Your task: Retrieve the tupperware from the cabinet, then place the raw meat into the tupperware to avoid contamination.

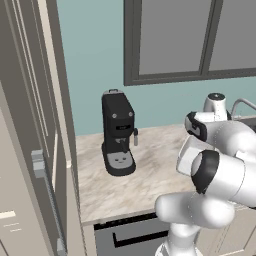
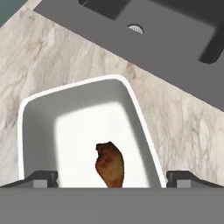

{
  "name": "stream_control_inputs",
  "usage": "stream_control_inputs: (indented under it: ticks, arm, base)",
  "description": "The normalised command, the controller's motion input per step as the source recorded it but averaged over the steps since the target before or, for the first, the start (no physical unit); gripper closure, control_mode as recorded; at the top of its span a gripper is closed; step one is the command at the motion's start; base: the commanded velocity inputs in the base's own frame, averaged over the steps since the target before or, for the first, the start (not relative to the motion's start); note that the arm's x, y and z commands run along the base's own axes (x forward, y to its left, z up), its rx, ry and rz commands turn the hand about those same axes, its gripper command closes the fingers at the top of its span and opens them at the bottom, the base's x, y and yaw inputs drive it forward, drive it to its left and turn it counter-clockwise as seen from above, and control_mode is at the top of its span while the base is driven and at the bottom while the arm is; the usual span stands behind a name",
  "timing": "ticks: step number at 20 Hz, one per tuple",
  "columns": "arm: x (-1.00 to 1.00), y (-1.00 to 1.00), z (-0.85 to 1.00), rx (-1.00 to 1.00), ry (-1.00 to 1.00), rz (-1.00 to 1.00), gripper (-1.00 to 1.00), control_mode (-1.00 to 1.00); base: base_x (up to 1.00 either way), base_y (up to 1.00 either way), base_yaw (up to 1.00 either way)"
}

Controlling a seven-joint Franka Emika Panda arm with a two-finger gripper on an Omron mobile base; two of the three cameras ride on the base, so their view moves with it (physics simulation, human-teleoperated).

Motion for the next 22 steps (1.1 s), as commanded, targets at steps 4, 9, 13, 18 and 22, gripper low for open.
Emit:
stream_control_inputs:
  ticks: [4, 9, 13, 18, 22]
  arm:
    - [-0.10, 0.00, 0.43, 0.00, -0.04, -0.01, -1.00, -1.00]
    - [-0.21, 0.00, 0.40, 0.00, -0.08, -0.02, -1.00, -1.00]
    - [-0.30, 0.01, 0.37, 0.00, -0.13, -0.02, -1.00, -1.00]
    - [-0.33, 0.15, 0.42, 0.00, -0.17, -0.01, -1.00, -1.00]
    - [-0.28, 0.23, 0.40, -0.02, -0.20, 0.00, -1.00, -1.00]
  base:
    - [0.00, 0.00, 0.00]
    - [0.00, 0.00, 0.00]
    - [0.00, 0.00, 0.00]
    - [0.00, 0.00, 0.00]
    - [0.00, 0.00, 0.00]
